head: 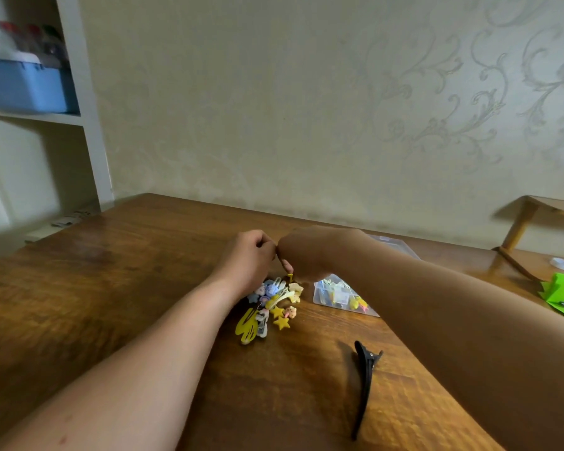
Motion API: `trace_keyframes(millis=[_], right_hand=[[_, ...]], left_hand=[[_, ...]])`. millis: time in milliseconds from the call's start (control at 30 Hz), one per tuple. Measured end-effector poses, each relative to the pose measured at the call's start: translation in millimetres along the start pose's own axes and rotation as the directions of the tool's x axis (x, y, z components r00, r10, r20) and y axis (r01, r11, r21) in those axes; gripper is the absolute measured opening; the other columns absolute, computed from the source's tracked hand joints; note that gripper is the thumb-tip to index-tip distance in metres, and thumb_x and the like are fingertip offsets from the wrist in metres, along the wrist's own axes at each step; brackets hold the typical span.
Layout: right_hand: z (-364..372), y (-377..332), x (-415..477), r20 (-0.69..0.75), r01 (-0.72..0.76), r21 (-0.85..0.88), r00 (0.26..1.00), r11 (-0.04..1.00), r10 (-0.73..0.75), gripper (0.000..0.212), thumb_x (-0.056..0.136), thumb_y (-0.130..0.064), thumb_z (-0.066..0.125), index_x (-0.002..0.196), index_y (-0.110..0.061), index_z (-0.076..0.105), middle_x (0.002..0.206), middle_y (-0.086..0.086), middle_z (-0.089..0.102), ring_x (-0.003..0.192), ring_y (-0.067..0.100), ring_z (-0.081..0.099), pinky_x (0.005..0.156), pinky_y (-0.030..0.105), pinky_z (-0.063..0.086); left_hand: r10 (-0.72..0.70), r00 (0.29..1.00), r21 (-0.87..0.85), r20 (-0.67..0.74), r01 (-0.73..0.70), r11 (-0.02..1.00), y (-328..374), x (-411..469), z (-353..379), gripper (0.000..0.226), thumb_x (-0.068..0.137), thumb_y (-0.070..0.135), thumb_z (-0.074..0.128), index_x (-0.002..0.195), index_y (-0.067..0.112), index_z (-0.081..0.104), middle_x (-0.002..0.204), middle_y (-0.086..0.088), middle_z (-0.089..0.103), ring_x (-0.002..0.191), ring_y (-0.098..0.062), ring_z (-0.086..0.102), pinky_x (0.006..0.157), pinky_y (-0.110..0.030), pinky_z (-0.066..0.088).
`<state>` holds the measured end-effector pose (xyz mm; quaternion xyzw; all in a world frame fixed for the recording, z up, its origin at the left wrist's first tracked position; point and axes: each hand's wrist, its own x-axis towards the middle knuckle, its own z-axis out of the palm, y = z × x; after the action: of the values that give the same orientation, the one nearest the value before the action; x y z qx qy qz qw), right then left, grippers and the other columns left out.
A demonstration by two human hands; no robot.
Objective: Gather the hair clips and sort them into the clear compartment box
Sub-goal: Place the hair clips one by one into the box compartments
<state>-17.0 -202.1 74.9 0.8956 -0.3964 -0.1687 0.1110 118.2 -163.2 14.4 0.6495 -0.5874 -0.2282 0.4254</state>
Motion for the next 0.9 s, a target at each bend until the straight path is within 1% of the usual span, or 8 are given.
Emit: trace_keyframes(millis=[100, 133, 233, 367, 500, 633, 767, 900], right_hand=[[1, 0, 3, 0.029, 0.014, 0.021, 0.999, 1.0, -0.014, 0.009, 0.099, -0.023, 0.068, 0.095, -0.022, 0.061, 0.078, -0.005, 0.062, 0.075, 0.015, 0.062, 0.064, 0.025, 0.046], [1, 1, 3, 0.042, 0.018, 0.049, 0.999, 0.999, -0.02, 0.009, 0.099, -0.026, 0.07, 0.102, -0.019, 0.066, 0.079, -0.006, 0.062, 0.072, 0.011, 0.06, 0.06, 0.023, 0.041], [2, 4, 4, 0.069, 0.01, 0.145, 0.997, 0.989, -0.02, 0.027, 0.097, -0.029, 0.073, 0.118, -0.013, 0.07, 0.093, -0.005, 0.066, 0.078, 0.01, 0.058, 0.06, 0.022, 0.038], [6, 8, 2, 0.048, 0.023, 0.183, 0.998, 0.983, -0.033, 0.038, 0.097, -0.027, 0.072, 0.133, -0.017, 0.067, 0.122, -0.003, 0.068, 0.102, 0.016, 0.06, 0.081, 0.027, 0.044], [0, 20, -7, -0.096, 0.006, 0.269, 0.995, 0.963, 0.021, 0.024, 0.101, -0.024, 0.065, 0.122, -0.022, 0.077, 0.121, -0.004, 0.073, 0.107, 0.014, 0.064, 0.085, 0.029, 0.052], [3, 58, -43, -0.373, -0.04, 0.609, 0.867, 0.792, 0.331, 0.014, 0.097, -0.027, 0.073, 0.108, -0.024, 0.081, 0.105, -0.007, 0.078, 0.099, 0.013, 0.069, 0.094, 0.032, 0.054], [40, 83, -102, -0.381, -0.073, 0.758, 0.757, 0.649, 0.53, 0.007, 0.091, -0.023, 0.079, 0.091, -0.03, 0.078, 0.087, -0.015, 0.077, 0.085, 0.005, 0.071, 0.073, 0.023, 0.053], [77, 81, -131, -0.332, -0.118, 0.776, 0.759, 0.62, 0.56, 0.01, 0.09, -0.023, 0.081, 0.091, -0.033, 0.082, 0.086, -0.019, 0.076, 0.081, -0.002, 0.071, 0.075, 0.025, 0.058]], left_hand=[[-0.01, 1.0, -0.006, 0.002, 0.01, 1.0, 0, 0, -1, 0.027, 0.109, 0.027, 0.051, 0.099, 0.02, 0.075, 0.095, -0.004, 0.075, 0.088, -0.022, 0.068, 0.073, -0.037, 0.051], [-0.014, 1.0, -0.01, 0.002, 0.014, 1.0, -1, 0, -1, 0.026, 0.109, 0.028, 0.052, 0.099, 0.022, 0.075, 0.097, -0.002, 0.076, 0.092, -0.022, 0.069, 0.079, -0.039, 0.054], [-0.014, 1.0, -0.044, 0.0, 0.014, 0.999, -3, 1, -2, 0.025, 0.108, 0.029, 0.052, 0.098, 0.026, 0.076, 0.099, 0.002, 0.077, 0.095, -0.02, 0.071, 0.087, -0.043, 0.057], [-0.002, 1.0, -0.063, 0.005, 0.002, 0.998, -3, 2, -2, 0.026, 0.109, 0.028, 0.052, 0.1, 0.025, 0.076, 0.1, 0.002, 0.076, 0.096, -0.018, 0.069, 0.084, -0.039, 0.055], [-0.001, 1.0, -0.085, 0.005, 0.002, 0.996, -4, 3, -2, 0.025, 0.109, 0.027, 0.052, 0.099, 0.027, 0.075, 0.101, 0.004, 0.076, 0.098, -0.018, 0.069, 0.089, -0.041, 0.056], [0.035, 0.999, -0.091, 0.015, -0.033, 0.995, -1, -2, 1, 0.024, 0.108, 0.026, 0.053, 0.097, 0.026, 0.075, 0.099, -0.003, 0.077, 0.094, -0.026, 0.07, 0.085, -0.041, 0.055], [0.174, 0.978, -0.079, 0.118, -0.165, 0.983, 11, -13, 9, 0.018, 0.107, 0.033, 0.059, 0.1, 0.031, 0.075, 0.1, 0.008, 0.076, 0.099, -0.014, 0.069, 0.089, -0.037, 0.055], [0.277, 0.921, 0.059, 0.274, -0.303, 0.951, 18, -24, 20, 0.016, 0.107, 0.043, 0.059, 0.106, 0.039, 0.075, 0.105, 0.022, 0.073, 0.104, -0.001, 0.066, 0.094, -0.036, 0.056]])
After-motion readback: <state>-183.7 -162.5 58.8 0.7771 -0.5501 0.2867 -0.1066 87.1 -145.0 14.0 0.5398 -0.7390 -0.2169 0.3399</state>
